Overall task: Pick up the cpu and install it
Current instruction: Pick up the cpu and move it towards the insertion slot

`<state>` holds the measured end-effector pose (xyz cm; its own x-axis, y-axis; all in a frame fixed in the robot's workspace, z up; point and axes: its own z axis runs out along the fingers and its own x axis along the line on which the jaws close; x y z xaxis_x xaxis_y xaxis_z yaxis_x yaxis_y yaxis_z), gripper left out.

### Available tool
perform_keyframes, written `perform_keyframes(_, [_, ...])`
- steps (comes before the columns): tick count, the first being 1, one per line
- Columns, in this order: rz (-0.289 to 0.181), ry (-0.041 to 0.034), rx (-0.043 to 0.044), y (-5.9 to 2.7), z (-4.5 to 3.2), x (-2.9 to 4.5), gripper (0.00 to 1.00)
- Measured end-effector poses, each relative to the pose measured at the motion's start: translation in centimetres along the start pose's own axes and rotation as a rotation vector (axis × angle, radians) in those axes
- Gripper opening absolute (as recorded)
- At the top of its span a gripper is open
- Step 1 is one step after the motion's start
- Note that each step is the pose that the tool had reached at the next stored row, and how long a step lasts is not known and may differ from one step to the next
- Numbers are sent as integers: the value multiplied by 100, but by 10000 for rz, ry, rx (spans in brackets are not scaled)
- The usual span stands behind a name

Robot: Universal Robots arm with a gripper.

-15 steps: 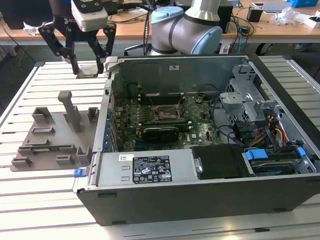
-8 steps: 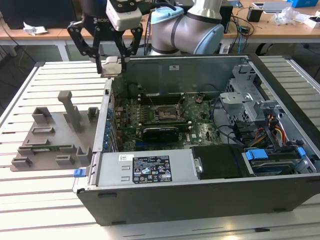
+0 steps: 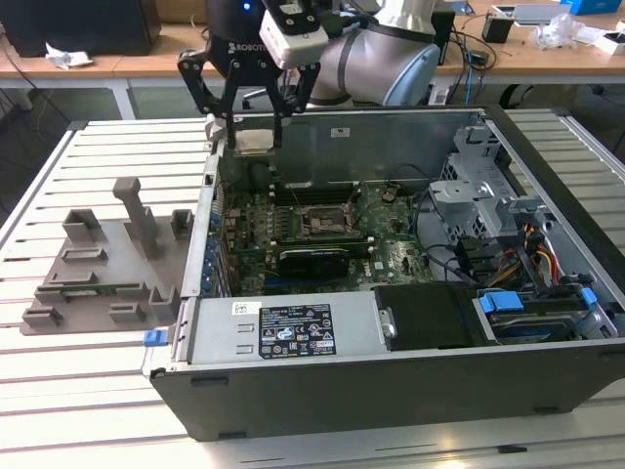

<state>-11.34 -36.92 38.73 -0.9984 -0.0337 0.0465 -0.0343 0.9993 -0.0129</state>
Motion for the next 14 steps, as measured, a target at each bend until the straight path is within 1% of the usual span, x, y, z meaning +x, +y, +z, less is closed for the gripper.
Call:
perform_keyframes(3, [0, 2, 0, 2, 51, -129, 55])
perform_keyframes(5, [0, 2, -1, 8, 88, -172, 55])
perform_keyframes(9, [0, 2, -1, 26, 168, -222, 55])
perform_keyframes(14, [0, 2, -1, 37, 249, -264, 55])
